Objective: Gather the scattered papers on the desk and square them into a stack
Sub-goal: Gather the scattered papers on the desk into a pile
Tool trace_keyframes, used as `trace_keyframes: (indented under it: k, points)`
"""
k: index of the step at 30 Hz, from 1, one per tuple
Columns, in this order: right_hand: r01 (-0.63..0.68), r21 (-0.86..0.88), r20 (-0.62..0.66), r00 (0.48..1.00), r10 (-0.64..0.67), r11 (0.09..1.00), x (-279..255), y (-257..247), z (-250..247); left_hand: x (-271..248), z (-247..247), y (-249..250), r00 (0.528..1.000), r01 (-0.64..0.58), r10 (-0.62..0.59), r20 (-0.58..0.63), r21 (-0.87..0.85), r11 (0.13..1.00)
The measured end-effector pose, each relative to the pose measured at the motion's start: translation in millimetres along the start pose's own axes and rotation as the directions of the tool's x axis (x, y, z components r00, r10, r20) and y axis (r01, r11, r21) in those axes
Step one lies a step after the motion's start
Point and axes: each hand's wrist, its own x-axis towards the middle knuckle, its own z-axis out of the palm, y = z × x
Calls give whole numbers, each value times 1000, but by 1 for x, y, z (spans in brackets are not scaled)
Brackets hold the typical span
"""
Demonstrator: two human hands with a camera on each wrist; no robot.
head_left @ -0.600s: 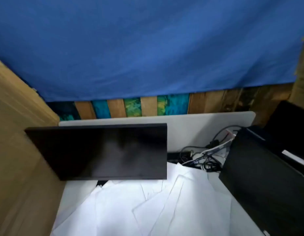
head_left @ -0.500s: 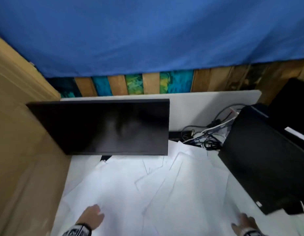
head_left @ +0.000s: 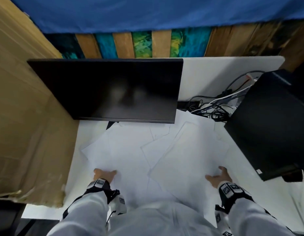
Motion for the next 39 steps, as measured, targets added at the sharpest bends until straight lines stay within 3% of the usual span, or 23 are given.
trace_keyframes:
  k: [6,9,15,19,21,24,27,35,39]
  points:
    - [108,53,79,991,-112,993,-8,-16,21,-18,9,7,957,-290,280,81,163,943]
    - [67,140,113,990,-83,988,-7,-28,18,-20,5,10,928,-371,338,158,297,880]
    - [-71,426,156,988,4,902,-9,-38,16,-16,-1,9,891,-446,364,273,373,814]
    - [37,168,-87,996,-22,985,-8,-34,15,-9,-7,10,946,-324,318,64,218,921]
    - [-12,171,-203,978,47,985,-8,-34,3,-7,-14,7,987,-152,158,-40,122,981]
    - [-166,87,-265,947,183,982,1,-27,-21,-2,-22,6,998,7,-5,-55,29,1000]
    - [-295,-49,-224,934,278,954,5,-22,-33,-1,-23,11,997,44,-41,-59,43,998]
    - [-131,31,-32,991,132,991,14,-27,-19,-5,-1,25,1000,-7,6,8,53,999]
    - [-55,42,29,998,53,998,3,-32,-3,-6,8,43,990,-83,109,89,-254,964]
